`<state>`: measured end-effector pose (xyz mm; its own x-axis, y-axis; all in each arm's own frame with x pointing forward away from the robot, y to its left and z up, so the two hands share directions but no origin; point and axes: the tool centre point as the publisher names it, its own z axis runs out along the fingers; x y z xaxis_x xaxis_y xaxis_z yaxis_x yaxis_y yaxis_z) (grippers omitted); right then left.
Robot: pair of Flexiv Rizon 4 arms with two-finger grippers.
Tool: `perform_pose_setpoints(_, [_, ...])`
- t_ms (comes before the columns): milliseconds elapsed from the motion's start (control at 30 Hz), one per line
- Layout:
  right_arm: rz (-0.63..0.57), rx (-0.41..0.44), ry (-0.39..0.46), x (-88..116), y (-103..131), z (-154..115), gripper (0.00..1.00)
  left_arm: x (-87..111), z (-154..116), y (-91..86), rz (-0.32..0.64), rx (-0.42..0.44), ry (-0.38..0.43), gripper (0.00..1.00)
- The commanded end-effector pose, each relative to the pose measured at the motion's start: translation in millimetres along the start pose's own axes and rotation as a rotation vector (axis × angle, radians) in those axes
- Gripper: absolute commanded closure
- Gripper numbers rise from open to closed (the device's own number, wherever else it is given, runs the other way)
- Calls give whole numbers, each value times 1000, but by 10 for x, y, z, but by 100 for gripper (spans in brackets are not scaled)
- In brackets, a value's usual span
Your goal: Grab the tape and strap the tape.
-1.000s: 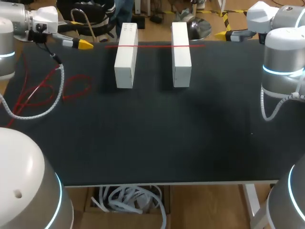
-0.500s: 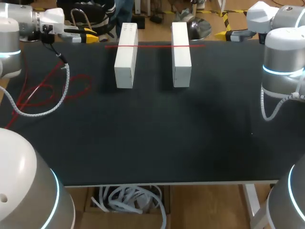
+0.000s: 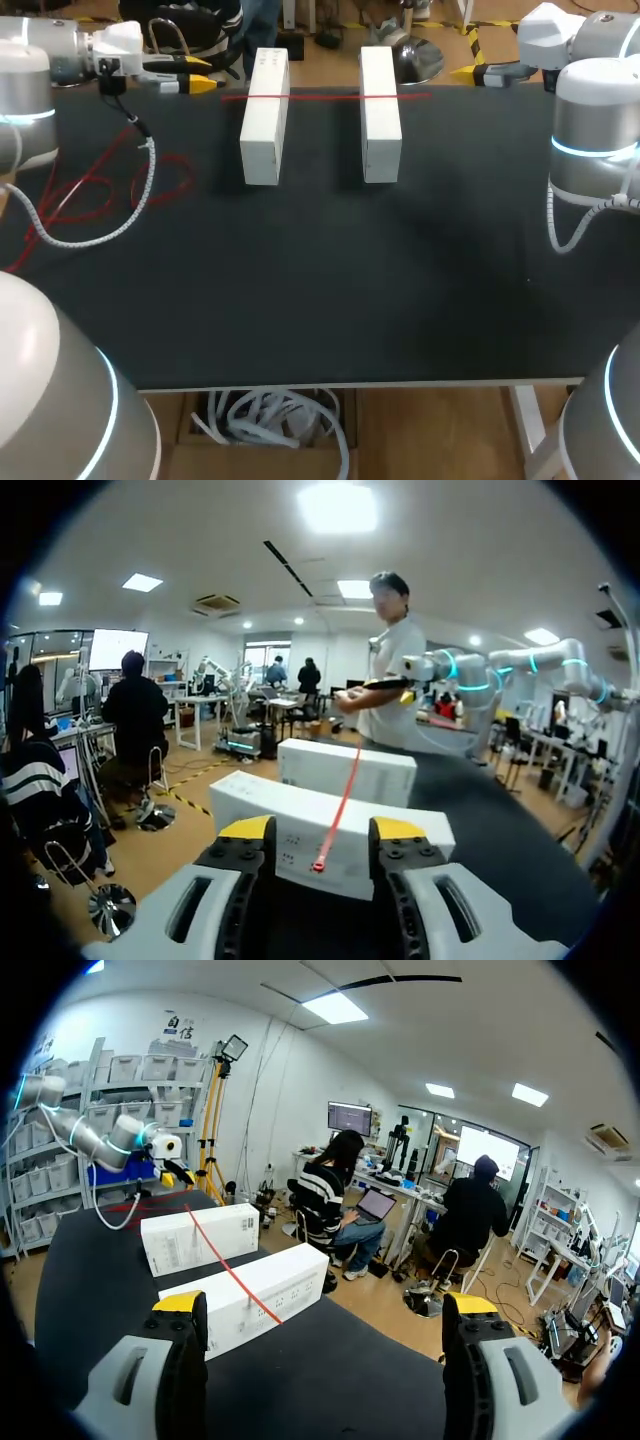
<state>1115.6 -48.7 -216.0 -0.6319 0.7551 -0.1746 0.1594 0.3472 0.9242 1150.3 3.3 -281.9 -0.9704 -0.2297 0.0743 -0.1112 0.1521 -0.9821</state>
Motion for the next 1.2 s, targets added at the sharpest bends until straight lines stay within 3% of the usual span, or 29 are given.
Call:
perform_pose_setpoints(33, [0, -1, 0, 2, -3, -11, 0, -63, 82, 74, 5, 16, 13, 64])
perform_pose_setpoints(267, [0, -1, 0, 2, -3, -11, 0, -22, 194, 142, 57, -11, 51, 69])
perform_pose_setpoints(433, [0, -1, 0, 2, -3, -11, 0, 11, 258, 206, 98, -49, 79, 65])
perform_pose_setpoints(733, [0, -1, 0, 2, -3, -11, 0, 4, 336, 306, 86, -41, 102, 67])
perform_pose_setpoints(800, [0, -1, 0, 2, -3, -11, 0, -7, 338, 332, 75, -37, 93, 73])
perform_pose_setpoints(933, [0, -1, 0, 2, -3, -11, 0, -17, 328, 366, 67, -26, 100, 71])
perform_pose_setpoints(967, [0, -1, 0, 2, -3, -11, 0, -15, 322, 377, 63, -25, 103, 76])
perform_pose_setpoints(1067, [0, -1, 0, 2, -3, -11, 0, -25, 296, 395, 50, -3, 108, 67])
perform_pose_setpoints(1200, [0, -1, 0, 2, -3, -11, 0, -44, 279, 431, 40, 2, 105, 70])
